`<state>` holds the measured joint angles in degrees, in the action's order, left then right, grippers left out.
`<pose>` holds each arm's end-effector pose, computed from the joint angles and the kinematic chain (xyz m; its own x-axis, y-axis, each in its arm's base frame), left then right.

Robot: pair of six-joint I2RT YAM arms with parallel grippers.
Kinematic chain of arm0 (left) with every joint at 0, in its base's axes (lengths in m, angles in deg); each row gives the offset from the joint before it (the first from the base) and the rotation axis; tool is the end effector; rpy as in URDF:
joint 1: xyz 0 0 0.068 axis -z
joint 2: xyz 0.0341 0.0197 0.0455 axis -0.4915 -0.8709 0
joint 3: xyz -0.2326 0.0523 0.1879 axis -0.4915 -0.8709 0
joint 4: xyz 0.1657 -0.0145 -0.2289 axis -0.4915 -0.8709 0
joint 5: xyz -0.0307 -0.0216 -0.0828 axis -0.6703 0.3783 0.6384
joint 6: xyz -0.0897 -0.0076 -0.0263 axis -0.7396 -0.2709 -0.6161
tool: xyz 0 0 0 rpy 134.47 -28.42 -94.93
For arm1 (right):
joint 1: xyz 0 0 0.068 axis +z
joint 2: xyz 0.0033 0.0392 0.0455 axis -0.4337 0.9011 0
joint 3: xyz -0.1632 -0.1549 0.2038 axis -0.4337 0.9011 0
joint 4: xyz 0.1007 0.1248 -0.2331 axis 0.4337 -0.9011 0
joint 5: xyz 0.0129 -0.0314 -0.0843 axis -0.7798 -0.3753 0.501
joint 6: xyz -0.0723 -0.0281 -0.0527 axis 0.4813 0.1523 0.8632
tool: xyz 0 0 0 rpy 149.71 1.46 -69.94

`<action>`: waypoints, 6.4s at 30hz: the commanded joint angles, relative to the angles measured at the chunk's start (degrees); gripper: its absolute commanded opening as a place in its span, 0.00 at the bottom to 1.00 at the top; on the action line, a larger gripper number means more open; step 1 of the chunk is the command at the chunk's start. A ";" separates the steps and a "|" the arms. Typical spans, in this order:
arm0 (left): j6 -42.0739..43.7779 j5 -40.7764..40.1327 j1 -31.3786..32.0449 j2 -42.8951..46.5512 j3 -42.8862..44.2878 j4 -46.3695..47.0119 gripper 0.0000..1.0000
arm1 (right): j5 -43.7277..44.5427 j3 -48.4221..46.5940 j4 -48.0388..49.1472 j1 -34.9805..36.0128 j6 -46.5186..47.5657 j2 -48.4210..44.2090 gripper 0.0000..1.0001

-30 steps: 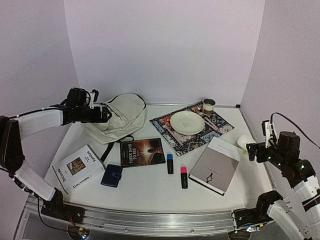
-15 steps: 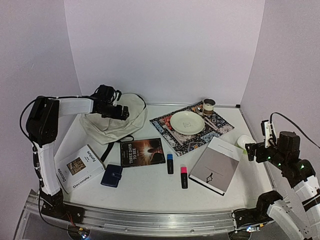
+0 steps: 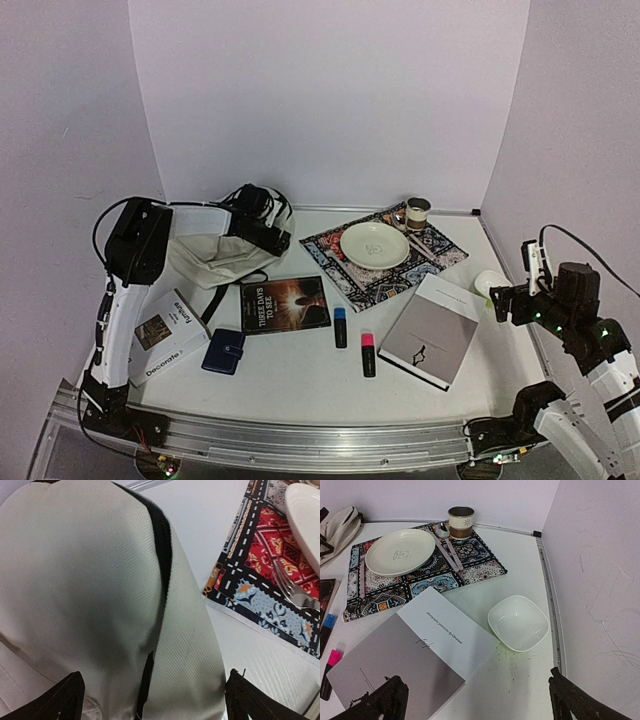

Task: Pack the student bag
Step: Pick up the student bag from the center of the board, then put down the student bag with the book.

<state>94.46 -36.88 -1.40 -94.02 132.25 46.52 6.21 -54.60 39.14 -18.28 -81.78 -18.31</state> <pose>0.5264 -0.2802 0.1299 -0.5728 0.4191 -0.7045 0.5299 0.8450 0.0719 0.1738 0.0195 0.2875 -0.1314 -0.0887 -0.9874 -0.1026 0.9919 -0.0755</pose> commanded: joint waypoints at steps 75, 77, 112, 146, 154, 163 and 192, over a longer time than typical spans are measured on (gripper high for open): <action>-23.04 22.08 0.67 48.45 10.15 -9.20 0.00 | -10.58 -19.34 41.77 39.03 -29.87 51.42 0.98; -25.09 25.23 0.63 48.14 10.19 -7.70 0.00 | -10.57 -19.48 43.82 39.58 -30.70 52.49 0.98; -41.91 38.27 1.93 56.34 -15.16 16.18 0.00 | -9.33 -38.39 71.56 43.46 -37.40 83.77 0.84; -43.75 35.84 2.12 61.75 -23.49 22.35 0.00 | 4.79 -49.79 22.60 43.42 -12.14 55.21 0.00; -43.93 34.20 11.55 55.13 -18.58 23.91 0.00 | 7.89 -56.31 16.53 43.45 -8.22 51.17 0.00; -46.40 23.67 17.88 54.29 -25.94 28.76 0.00 | 3.88 -58.04 13.31 43.45 -10.54 52.47 0.00; -47.58 -12.66 14.02 70.08 -67.86 22.17 0.00 | -15.28 -40.85 12.39 44.79 -13.21 66.19 0.98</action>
<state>46.20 -46.79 12.91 -24.79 64.37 69.08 -7.53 -100.18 51.81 24.99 -99.97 53.57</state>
